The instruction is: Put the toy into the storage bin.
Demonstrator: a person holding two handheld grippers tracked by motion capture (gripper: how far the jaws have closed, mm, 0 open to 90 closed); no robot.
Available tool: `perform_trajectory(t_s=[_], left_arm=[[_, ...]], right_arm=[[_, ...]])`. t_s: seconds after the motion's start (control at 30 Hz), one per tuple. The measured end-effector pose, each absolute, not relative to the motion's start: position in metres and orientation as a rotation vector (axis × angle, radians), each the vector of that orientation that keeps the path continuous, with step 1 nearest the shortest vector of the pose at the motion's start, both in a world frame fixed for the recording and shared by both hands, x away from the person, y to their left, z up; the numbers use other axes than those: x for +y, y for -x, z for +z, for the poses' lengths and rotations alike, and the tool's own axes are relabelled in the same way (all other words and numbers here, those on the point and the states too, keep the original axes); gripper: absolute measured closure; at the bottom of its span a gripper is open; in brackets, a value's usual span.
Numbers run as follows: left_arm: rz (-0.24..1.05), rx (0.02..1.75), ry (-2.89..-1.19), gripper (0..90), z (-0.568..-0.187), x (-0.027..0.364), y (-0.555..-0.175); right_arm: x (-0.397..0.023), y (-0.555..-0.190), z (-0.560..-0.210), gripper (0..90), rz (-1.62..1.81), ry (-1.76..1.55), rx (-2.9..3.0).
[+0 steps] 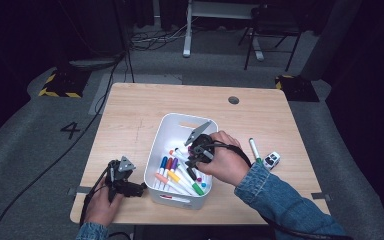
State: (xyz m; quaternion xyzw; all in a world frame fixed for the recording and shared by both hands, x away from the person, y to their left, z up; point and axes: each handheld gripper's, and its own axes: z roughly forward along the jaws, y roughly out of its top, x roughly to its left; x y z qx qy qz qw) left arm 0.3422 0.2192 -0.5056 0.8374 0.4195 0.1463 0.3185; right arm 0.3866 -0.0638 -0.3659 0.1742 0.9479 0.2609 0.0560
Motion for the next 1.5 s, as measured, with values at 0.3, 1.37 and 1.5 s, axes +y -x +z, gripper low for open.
perform_trajectory(t_s=[0.3, 1.37, 1.5], left_arm=[[0.385, 1.103, -2.204, 0.0, -0.506, 0.219, -0.342], [0.391, 1.105, -2.2, 0.0, -0.506, 0.219, -0.343], [0.389, 1.107, -2.199, 0.0, -0.506, 0.219, -0.343]], right_arm=[[-0.054, -0.382, -0.376, 63.3, 0.713, -0.497, 2.927], [-0.189, -0.421, -0.315, 48.9, 0.983, -0.939, 2.564], [-0.204, -0.43, -0.321, 48.8, 0.958, -0.995, 2.546]])
